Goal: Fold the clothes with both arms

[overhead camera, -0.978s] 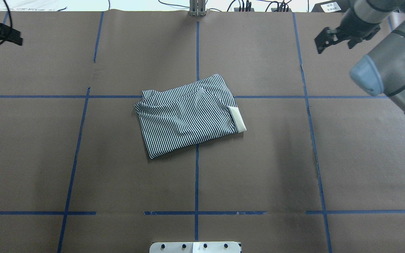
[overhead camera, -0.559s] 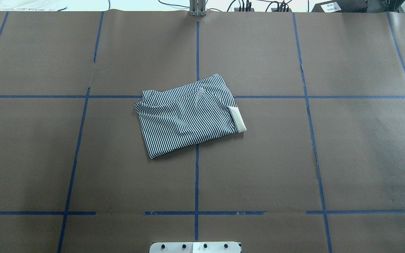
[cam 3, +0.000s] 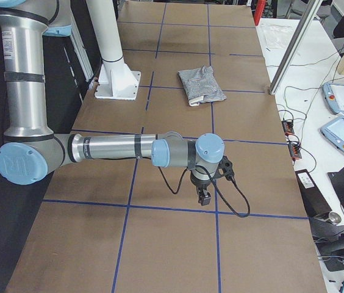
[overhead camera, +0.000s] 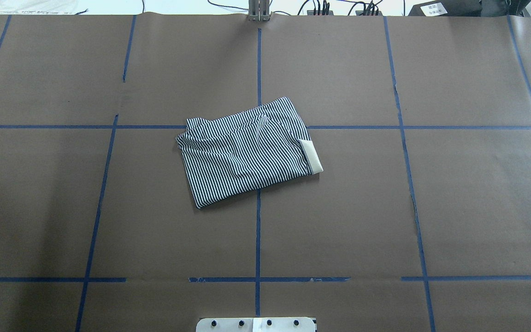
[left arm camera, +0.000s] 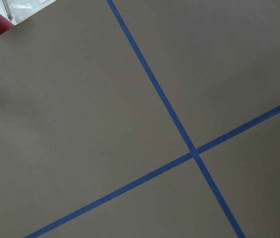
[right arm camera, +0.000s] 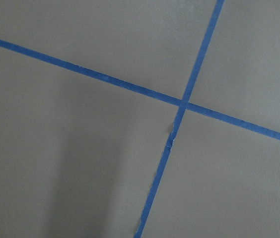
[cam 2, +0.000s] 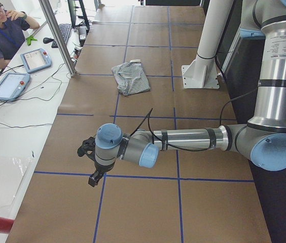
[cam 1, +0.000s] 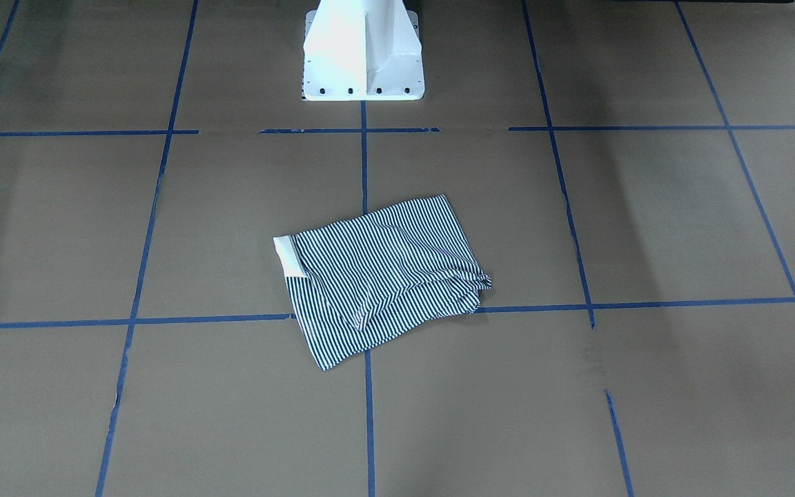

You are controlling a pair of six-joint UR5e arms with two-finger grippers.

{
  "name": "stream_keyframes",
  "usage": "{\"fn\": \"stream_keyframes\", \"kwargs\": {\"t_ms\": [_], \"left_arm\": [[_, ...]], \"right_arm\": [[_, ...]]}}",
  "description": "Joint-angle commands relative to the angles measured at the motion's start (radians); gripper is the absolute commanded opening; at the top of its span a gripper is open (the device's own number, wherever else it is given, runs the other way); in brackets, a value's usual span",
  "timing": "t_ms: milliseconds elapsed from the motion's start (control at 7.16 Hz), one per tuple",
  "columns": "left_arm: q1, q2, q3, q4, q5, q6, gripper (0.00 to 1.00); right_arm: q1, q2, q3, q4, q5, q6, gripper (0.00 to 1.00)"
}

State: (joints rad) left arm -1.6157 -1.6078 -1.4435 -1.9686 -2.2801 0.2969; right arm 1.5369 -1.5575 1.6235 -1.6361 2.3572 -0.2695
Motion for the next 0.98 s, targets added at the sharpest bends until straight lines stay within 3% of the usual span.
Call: {"fn": "stream_keyframes", "kwargs": {"t_ms": [0, 279, 419, 838], "left_arm": [[-0.003, 0.012, -0.039, 0.13, 0.007, -0.103, 1.0], [0.002, 0.009, -0.173, 0.378, 0.005, -0.107, 1.0], [0.002, 0.011, -0.21, 0.436, 0.001, -0.107, 1.0], [0.002, 0.012, -0.21, 0.438, -0.001, -0.107, 1.0]], "right_arm": [[0.005, 0.021, -0.056, -0.001, 0.001, 0.129, 1.0], [0.006, 0.011, -0.044, 0.015, 0.001, 0.207, 1.0], [0.006, -0.001, -0.045, 0.015, 0.001, 0.207, 1.0], [0.006, -0.003, 0.001, 0.018, 0.01, 0.208, 1.0]]}}
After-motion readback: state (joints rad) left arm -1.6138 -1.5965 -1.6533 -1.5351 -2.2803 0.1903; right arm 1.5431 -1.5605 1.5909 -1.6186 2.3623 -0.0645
